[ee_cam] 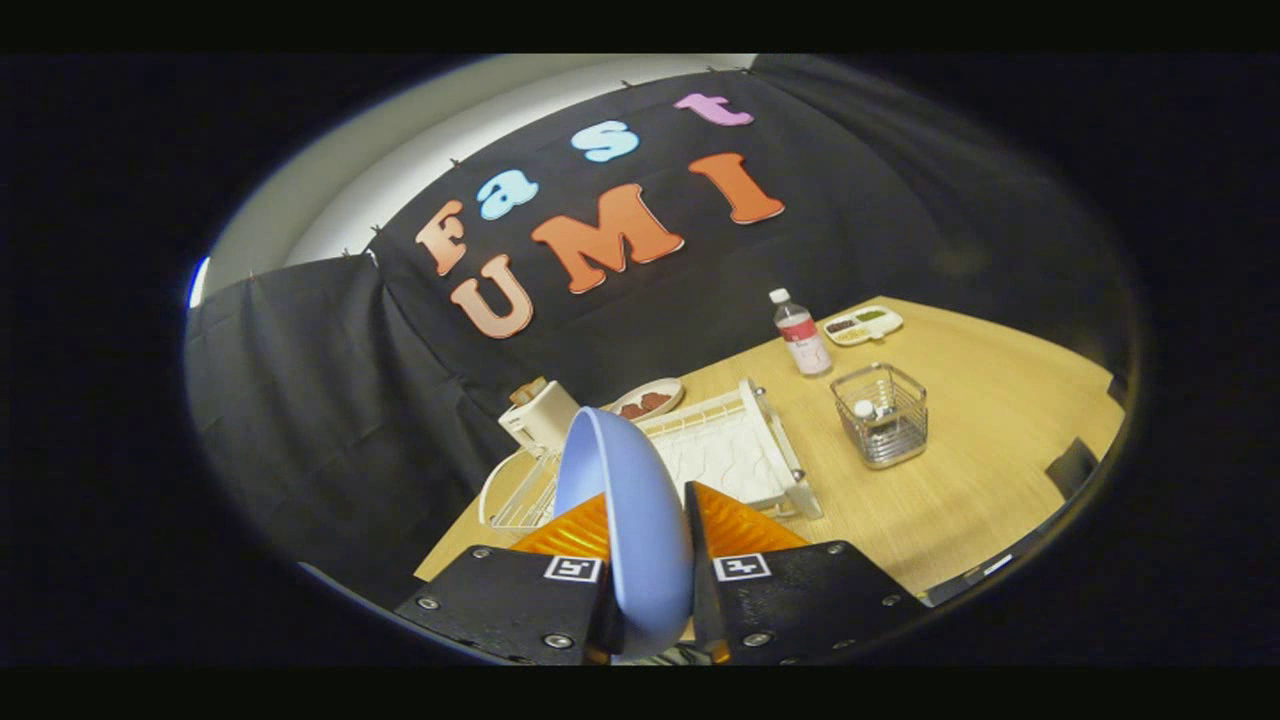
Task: Take the plate from the dish rack, then take the spoon from the basket and place it into the plate.
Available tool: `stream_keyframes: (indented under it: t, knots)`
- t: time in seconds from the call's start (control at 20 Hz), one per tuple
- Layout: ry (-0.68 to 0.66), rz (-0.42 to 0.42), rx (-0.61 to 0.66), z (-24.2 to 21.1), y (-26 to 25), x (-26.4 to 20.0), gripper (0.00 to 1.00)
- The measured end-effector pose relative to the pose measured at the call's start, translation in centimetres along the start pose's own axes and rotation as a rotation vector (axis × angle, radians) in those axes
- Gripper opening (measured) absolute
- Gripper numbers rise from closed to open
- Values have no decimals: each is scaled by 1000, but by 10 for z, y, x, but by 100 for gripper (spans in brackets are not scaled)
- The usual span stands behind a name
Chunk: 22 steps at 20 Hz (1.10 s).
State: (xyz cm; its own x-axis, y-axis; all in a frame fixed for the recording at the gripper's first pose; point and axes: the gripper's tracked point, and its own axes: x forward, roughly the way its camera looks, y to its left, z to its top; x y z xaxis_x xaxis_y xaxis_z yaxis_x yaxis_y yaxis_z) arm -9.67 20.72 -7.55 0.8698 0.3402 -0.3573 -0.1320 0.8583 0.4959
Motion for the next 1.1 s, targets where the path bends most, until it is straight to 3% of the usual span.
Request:
stream_keyframes:
  t: [0.45,0.75,0.9,1.1]
  knots:
    - [49,-17,272,-80,-47,3,26]
    - [130,-26,458,-124,-46,26,27]
    - [185,-48,447,-146,-42,38,27]
    - [173,-49,428,-143,-38,42,29]
